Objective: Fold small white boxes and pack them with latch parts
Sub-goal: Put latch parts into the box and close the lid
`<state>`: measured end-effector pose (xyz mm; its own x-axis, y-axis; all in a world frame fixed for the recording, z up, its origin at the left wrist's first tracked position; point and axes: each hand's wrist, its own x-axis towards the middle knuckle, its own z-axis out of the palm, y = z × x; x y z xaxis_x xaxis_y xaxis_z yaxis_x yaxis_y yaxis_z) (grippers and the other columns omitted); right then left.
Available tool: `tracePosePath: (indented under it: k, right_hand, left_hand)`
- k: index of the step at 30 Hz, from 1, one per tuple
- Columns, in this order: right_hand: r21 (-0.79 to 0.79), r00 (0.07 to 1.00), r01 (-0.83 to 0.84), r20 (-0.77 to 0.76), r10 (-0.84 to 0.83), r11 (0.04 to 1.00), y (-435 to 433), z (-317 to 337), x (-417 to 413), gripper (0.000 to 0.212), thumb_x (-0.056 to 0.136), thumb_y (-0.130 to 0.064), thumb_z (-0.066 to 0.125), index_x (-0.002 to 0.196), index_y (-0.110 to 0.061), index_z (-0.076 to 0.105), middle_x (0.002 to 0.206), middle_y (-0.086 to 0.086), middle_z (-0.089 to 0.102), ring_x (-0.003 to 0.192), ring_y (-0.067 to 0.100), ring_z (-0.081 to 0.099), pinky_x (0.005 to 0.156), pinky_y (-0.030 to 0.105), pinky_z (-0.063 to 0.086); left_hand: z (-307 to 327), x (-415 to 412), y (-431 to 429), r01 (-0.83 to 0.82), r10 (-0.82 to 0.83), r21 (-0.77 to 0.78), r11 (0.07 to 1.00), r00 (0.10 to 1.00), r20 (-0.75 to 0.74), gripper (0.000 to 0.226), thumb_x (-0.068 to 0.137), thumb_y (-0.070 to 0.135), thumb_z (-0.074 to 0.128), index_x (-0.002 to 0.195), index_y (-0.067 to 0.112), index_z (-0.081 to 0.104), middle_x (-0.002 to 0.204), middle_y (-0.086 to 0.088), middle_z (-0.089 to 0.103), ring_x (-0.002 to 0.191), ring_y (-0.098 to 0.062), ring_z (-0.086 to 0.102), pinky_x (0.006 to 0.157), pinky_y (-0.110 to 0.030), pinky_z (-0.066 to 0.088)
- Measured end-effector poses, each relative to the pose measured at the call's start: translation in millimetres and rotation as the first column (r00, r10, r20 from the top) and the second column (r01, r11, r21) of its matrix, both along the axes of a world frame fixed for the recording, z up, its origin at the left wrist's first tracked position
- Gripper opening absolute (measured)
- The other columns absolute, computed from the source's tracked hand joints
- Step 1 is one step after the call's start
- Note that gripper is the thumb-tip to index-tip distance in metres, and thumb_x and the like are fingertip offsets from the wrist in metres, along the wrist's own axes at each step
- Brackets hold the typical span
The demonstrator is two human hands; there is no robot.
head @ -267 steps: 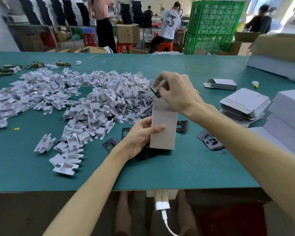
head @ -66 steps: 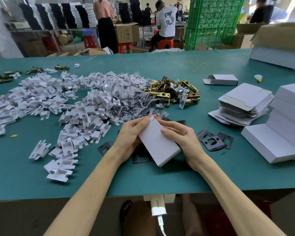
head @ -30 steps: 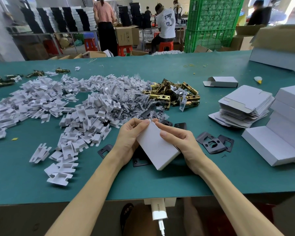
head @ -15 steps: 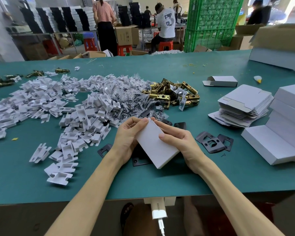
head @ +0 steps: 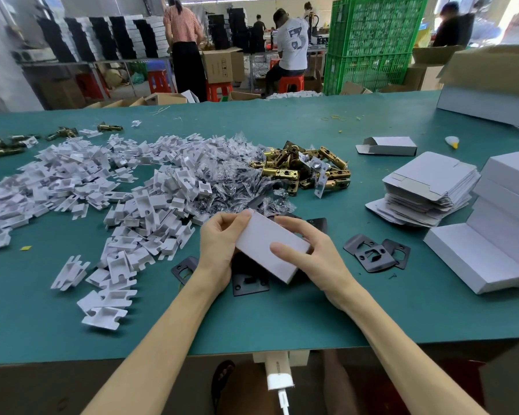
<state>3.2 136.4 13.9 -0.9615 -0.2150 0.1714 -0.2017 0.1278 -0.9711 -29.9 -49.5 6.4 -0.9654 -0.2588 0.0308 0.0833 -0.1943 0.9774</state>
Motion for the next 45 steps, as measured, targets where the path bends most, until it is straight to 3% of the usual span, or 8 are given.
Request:
tracePosePath:
  k: [4,8,19,24,27,33,39,45]
  right_hand:
    - [0.313,0.988,0.092,-0.149,-0.047,0.945,-10,-4,1,0.084,0.068,-0.047,0.091,0.140,-0.025,0.052,0.130,-0.011,0.047,0.123,0.004,0.044,0.104,0.020,0.036]
    - [0.420,0.974,0.127,-0.222,-0.034,0.898,-16,-7,3,0.098,0.068,-0.037,0.093,0.149,-0.018,0.041,0.135,-0.005,0.029,0.132,0.009,0.028,0.113,0.018,0.022]
    - [0.361,0.965,0.148,-0.258,-0.054,0.921,-14,-5,7,0.079,0.077,-0.026,0.088,0.144,-0.019,0.046,0.128,-0.004,0.036,0.128,0.014,0.037,0.114,0.027,0.032]
    - [0.315,0.962,0.227,-0.220,-0.162,0.922,-12,-5,3,0.081,0.077,-0.030,0.087,0.145,-0.020,0.045,0.127,-0.002,0.038,0.124,0.014,0.040,0.108,0.022,0.032]
    - [0.274,0.964,0.237,-0.183,-0.191,0.932,-10,-5,2,0.080,0.077,-0.030,0.087,0.145,-0.021,0.046,0.126,-0.002,0.039,0.120,0.013,0.043,0.102,0.020,0.034]
    - [0.246,0.960,0.256,-0.174,-0.218,0.935,-9,-6,0,0.079,0.076,-0.028,0.088,0.144,-0.019,0.048,0.124,0.000,0.040,0.118,0.014,0.044,0.092,0.011,0.034]
    - [0.253,0.958,0.259,-0.192,-0.215,0.932,-9,-5,2,0.077,0.075,-0.026,0.089,0.142,-0.018,0.050,0.125,0.001,0.038,0.121,0.015,0.041,0.101,0.017,0.032]
    - [0.249,0.956,0.254,-0.213,-0.203,0.934,-7,-7,3,0.076,0.076,-0.024,0.088,0.141,-0.019,0.050,0.126,-0.002,0.034,0.122,0.010,0.036,0.101,0.010,0.029]
  left_hand:
    - [0,-1,-2,-0.091,0.091,-0.029,0.995,0.996,0.000,0.033,0.080,0.040,0.084,0.083,0.015,0.063,0.090,-0.009,0.064,0.083,-0.022,0.057,0.077,-0.043,0.046]
    - [1,1,-3,-0.086,0.087,-0.014,0.996,0.996,0.009,0.033,0.079,0.040,0.085,0.082,0.016,0.062,0.090,-0.008,0.063,0.085,-0.022,0.055,0.079,-0.042,0.045]
    - [0,1,-4,-0.076,0.077,-0.022,0.997,0.997,0.010,0.029,0.091,0.027,0.080,0.071,0.017,0.062,0.076,-0.001,0.060,0.078,-0.020,0.052,0.070,-0.043,0.043]
    - [3,5,-1,0.046,-0.051,-0.078,0.996,0.996,-0.069,0.017,0.101,0.022,0.066,0.095,0.014,0.080,0.095,0.001,0.077,0.087,-0.013,0.065,0.071,-0.034,0.060]
    - [8,9,0,0.139,-0.143,-0.052,0.989,0.987,-0.073,0.026,0.106,0.023,0.058,0.103,0.024,0.084,0.100,0.001,0.078,0.086,-0.009,0.068,0.069,-0.027,0.059]
    - [11,10,0,0.235,-0.229,0.079,0.969,0.970,-0.077,0.029,0.107,0.014,0.054,0.109,0.016,0.082,0.111,-0.011,0.077,0.094,-0.017,0.070,0.075,-0.029,0.060]
    - [5,7,0,0.202,-0.201,0.013,0.979,0.977,-0.072,0.025,0.107,0.008,0.053,0.116,0.009,0.076,0.108,-0.010,0.077,0.093,-0.017,0.070,0.074,-0.028,0.060]
    - [2,5,-4,0.232,-0.232,-0.005,0.973,0.970,-0.074,0.025,0.107,0.010,0.054,0.118,0.010,0.077,0.112,-0.013,0.076,0.097,-0.019,0.069,0.078,-0.030,0.061]
